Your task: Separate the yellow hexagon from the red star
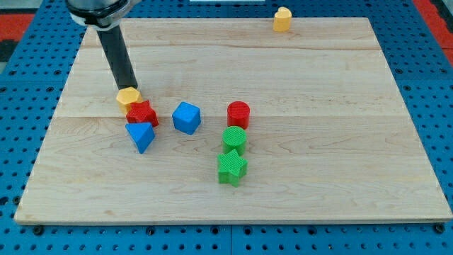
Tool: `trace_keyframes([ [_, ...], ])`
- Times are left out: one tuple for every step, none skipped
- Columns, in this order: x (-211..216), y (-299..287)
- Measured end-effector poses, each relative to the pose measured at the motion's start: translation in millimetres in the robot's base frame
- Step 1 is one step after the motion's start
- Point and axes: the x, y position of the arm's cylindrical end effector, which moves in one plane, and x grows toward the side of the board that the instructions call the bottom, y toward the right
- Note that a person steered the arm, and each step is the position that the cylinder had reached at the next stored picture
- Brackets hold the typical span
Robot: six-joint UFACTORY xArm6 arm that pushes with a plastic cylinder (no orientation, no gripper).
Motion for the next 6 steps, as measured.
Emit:
trace_keyframes([
  [31, -26],
  [10, -40],
  [-9, -22],
  [22, 23],
  [36, 25],
  [59, 9],
])
